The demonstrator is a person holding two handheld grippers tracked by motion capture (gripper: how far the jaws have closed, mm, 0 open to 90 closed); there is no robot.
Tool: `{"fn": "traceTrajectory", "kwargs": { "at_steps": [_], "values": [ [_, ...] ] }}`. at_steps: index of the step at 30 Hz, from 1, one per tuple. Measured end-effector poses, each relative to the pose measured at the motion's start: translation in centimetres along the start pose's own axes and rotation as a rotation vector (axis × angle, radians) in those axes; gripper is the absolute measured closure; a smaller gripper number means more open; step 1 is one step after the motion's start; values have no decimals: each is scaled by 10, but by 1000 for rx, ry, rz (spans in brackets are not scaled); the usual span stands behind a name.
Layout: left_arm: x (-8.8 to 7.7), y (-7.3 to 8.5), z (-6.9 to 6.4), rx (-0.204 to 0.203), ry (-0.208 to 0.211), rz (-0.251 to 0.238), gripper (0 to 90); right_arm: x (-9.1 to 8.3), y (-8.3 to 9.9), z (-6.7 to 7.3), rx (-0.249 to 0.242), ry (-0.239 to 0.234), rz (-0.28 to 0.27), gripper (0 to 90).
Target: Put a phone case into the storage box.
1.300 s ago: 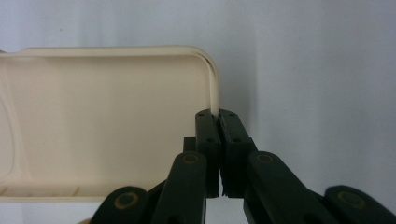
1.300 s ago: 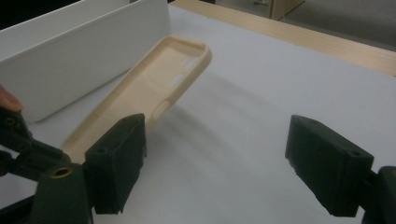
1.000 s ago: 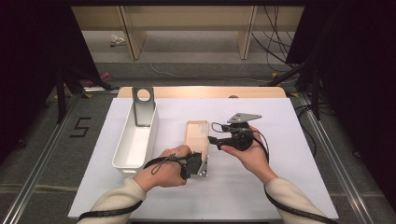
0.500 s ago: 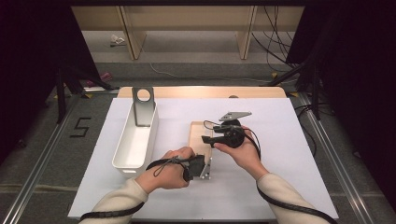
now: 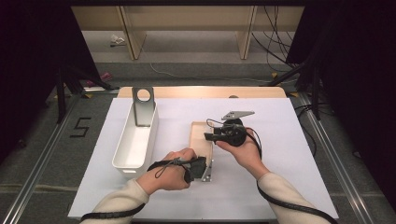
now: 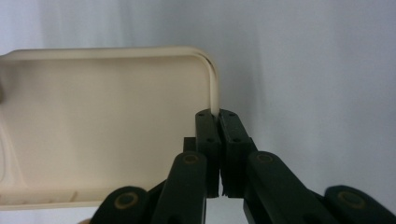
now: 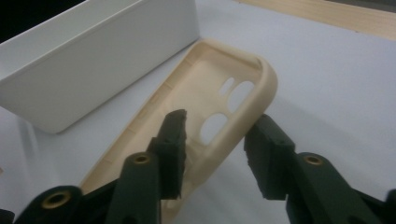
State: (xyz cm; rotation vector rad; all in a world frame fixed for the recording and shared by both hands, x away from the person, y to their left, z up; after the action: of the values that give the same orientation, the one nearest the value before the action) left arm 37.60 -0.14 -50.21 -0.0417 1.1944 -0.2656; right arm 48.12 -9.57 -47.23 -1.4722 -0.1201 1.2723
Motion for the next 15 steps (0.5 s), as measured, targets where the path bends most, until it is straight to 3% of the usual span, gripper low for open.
{"fn": "traceTrajectory", "kwargs": {
  "at_steps": [2,7,15],
  "values": [
    [1,0,2,14,-10,-1,877,-2,-1,1,8,-13,-5,635],
    [2,0,0,-1,-2,-5,876,-5,-3,3,22,-29,-10,674],
    [4,0,3,10,-16,-11,877,-13,-8,8,56,-76,-31,765]
  ]
}}
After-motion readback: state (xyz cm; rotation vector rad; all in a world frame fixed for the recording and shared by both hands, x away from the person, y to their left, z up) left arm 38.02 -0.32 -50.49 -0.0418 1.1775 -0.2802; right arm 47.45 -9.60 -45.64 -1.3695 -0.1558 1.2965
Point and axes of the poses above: each handheld gripper's, and its own axes: x roughly forward along the jaws, y roughly out of its underside, z roughly to its left, the point moved 8 cm from there along x, roughly forward along the jaws, and after that the axes turned 4 degrees about z, right-handed, at the moved point
